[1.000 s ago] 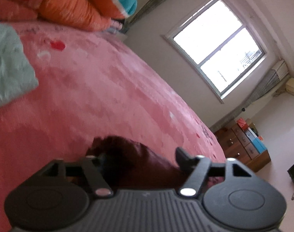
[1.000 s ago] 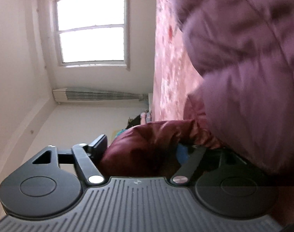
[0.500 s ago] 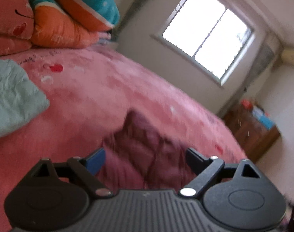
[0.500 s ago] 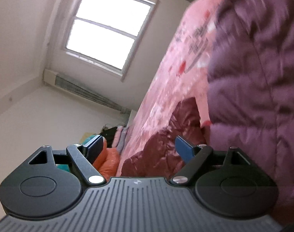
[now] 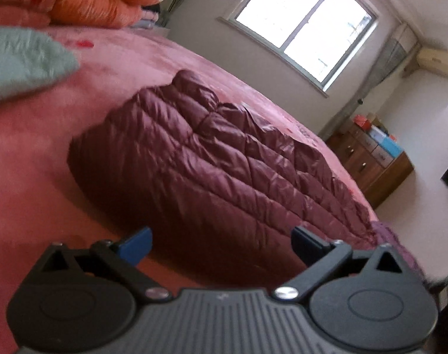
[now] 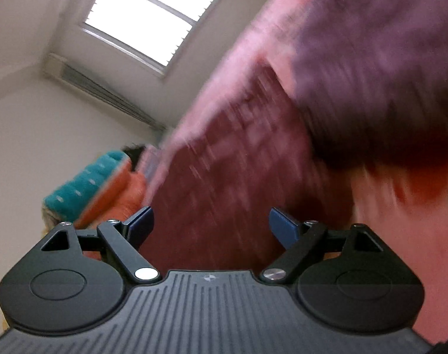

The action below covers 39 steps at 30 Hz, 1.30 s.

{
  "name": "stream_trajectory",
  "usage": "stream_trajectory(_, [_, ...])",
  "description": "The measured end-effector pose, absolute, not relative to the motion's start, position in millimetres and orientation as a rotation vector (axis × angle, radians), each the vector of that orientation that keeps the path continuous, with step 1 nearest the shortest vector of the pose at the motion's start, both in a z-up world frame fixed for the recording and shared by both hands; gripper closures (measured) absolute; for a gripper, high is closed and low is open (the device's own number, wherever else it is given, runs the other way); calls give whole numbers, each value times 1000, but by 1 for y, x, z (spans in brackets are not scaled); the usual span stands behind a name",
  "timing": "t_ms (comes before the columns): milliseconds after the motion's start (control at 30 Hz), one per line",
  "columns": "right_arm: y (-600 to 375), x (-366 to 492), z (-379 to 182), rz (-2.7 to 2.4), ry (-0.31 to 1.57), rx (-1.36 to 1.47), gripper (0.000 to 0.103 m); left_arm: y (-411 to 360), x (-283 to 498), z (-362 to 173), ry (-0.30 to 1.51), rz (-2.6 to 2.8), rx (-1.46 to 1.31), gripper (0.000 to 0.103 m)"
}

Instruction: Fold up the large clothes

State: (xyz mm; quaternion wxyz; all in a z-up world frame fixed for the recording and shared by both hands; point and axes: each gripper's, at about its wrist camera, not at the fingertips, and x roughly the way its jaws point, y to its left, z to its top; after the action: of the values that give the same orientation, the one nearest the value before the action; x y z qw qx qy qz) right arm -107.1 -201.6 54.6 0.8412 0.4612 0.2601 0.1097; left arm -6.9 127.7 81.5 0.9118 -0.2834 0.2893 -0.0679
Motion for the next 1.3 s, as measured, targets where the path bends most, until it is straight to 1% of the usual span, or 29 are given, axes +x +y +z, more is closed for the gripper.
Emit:
stream_trajectory(100, [-193, -108, 29, 223, 642, 1051, 0, 126, -5, 75, 590, -170, -653, 2])
stream_trajectory(200, [-193, -100, 8, 175, 673, 1074, 0, 125, 1, 63, 593, -168, -705, 1])
stream_trajectory(467, [-201, -71, -2, 200, 583, 1030, 0, 137, 28, 33, 578, -117, -867, 1])
stream_trajectory(567, [-197, -65, -3, 225, 576, 958, 0, 139, 40, 24, 567, -104, -921, 1])
stream_trajectory(833, [-193, -75, 1, 243, 551, 959, 0, 129, 65, 16, 538, -97, -935, 2])
stream_trajectory(900, [-193, -75, 0, 228, 549, 961, 0, 126, 66, 18, 555, -91, -920, 8])
stream_trajectory(933, [-192, -79, 0, 217, 555, 959, 2, 125, 68, 20, 570, -81, -914, 18])
stream_trajectory(967, [-193, -84, 1, 204, 563, 957, 11, 125, 67, 21, 583, -78, -917, 31])
stream_trajectory(1000, [-195, -92, 2, 197, 571, 959, 20, 124, 69, 22, 592, -79, -926, 37])
stream_trajectory(1033, [-196, -94, 2, 194, 577, 966, 24, 124, 69, 22, 594, -82, -934, 46])
stream_trajectory(1067, [-195, -95, 1, 192, 584, 974, 33, 123, 66, 25, 593, -86, -930, 55])
stream_trajectory(1100, [-197, -98, 0, 193, 591, 985, 41, 120, 64, 29, 592, -89, -914, 58])
stream_trajectory(1133, [-195, -100, 1, 196, 596, 992, 45, 119, 62, 32, 593, -89, -901, 64])
stream_trajectory(1167, [-194, -101, 3, 193, 603, 991, 52, 118, 60, 36, 596, -89, -892, 68])
stream_trajectory(1200, [-193, -100, 5, 188, 607, 986, 59, 117, 58, 39, 600, -89, -888, 69])
stream_trajectory(1300, [-187, -110, 15, 180, 620, 966, 68, 117, 51, 47, 612, -90, -875, 76])
